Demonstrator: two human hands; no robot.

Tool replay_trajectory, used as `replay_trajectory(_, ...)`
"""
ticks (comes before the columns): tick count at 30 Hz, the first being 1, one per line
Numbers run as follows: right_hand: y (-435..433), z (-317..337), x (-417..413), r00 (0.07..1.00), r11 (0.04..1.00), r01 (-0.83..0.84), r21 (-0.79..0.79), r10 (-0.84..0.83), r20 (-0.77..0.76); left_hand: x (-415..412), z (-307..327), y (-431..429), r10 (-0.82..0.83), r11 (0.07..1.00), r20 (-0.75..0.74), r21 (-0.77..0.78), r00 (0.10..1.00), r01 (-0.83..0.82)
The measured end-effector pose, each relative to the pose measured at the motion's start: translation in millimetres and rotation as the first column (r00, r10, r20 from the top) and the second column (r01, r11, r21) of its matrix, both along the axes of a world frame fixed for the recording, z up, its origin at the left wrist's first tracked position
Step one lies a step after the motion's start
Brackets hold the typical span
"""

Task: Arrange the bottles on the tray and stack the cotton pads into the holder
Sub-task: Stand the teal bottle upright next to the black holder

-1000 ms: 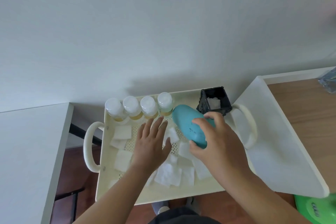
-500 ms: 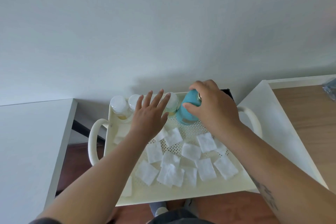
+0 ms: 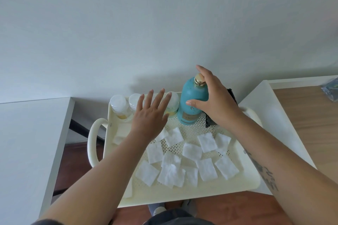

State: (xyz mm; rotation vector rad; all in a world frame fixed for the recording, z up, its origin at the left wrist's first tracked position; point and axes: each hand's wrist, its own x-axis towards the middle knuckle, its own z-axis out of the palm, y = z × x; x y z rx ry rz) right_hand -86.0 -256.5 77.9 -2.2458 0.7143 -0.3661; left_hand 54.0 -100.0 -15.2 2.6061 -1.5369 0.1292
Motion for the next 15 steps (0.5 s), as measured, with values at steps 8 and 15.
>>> replay_trajectory(8,-5,-2,-2,1.000,1.000,-0.031,0.000,0.031,0.004,3,-5,1,-0.028,1.000,0.039,-0.005,0.999,0.028)
replay_trajectory(15,6,1,-5,1.000,0.999,0.014,0.048,-0.015,0.014,2,-2,2,-0.036,0.999,0.009,0.019,0.999,0.035)
